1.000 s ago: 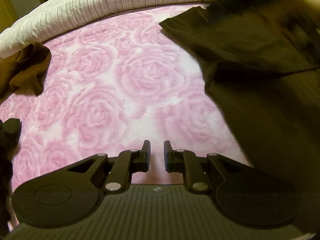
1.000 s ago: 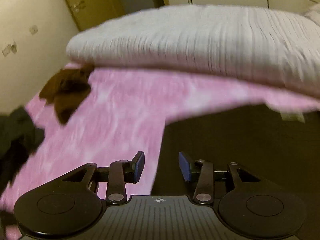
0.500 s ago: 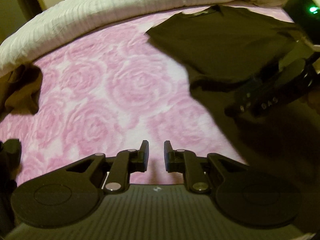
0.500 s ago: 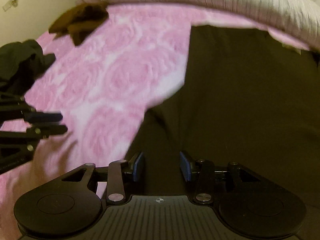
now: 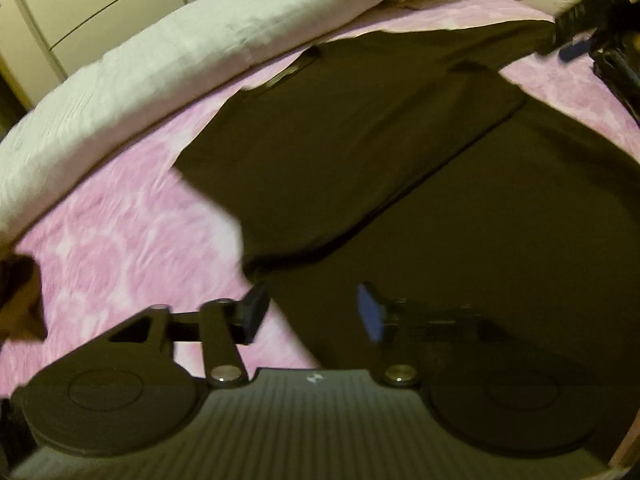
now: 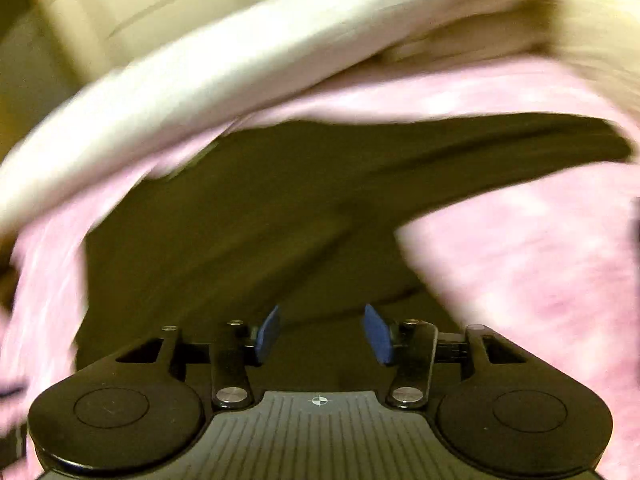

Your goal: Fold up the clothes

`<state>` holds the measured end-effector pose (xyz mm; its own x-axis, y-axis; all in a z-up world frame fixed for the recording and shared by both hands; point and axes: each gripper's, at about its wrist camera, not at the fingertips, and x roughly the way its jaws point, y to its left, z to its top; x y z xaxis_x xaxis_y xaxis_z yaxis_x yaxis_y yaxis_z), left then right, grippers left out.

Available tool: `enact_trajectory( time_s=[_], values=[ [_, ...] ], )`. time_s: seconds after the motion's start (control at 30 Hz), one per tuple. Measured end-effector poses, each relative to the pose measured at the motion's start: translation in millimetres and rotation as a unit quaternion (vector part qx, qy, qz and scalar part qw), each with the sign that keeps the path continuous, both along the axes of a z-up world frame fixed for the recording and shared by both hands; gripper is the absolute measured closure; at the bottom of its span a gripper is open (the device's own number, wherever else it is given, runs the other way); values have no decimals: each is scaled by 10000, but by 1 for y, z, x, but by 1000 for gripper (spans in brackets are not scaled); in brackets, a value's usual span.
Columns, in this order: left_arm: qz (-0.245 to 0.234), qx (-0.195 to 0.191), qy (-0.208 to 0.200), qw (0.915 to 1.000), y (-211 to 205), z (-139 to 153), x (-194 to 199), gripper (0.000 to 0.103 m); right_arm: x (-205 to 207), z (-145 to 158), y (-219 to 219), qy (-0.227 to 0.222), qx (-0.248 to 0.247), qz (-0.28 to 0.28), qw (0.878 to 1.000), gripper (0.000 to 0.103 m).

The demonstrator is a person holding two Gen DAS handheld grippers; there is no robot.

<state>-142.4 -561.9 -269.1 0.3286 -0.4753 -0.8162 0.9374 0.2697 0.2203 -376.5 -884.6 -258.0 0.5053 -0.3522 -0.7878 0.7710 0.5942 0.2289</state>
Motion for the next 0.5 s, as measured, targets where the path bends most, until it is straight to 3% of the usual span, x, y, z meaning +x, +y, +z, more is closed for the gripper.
enact_trajectory(
  time_s=[0.1, 0.17, 0.33, 0.43, 0.5],
  values=[
    [91, 79, -163, 9998, -43, 5, -36, 24, -51, 10, -85, -454, -17, -780, 9959, 45],
    [245, 176, -140, 9994, -72, 6, -61, 19, -78, 10, -141, -671, -51, -1241, 9900, 45],
    [119, 411, -67, 9991, -143, 12, -134, 18, -123, 5, -270, -983, 151, -2068, 9733, 45],
    [-119, 402, -50, 9991, -181, 19, -167, 17, -137, 8, -335, -857, 356, -2053, 9743, 45],
    [-220, 431, 6, 9988, -204, 18, -179, 17, -152, 1, -380, -680, 880, -1987, 9737, 45]
  ],
)
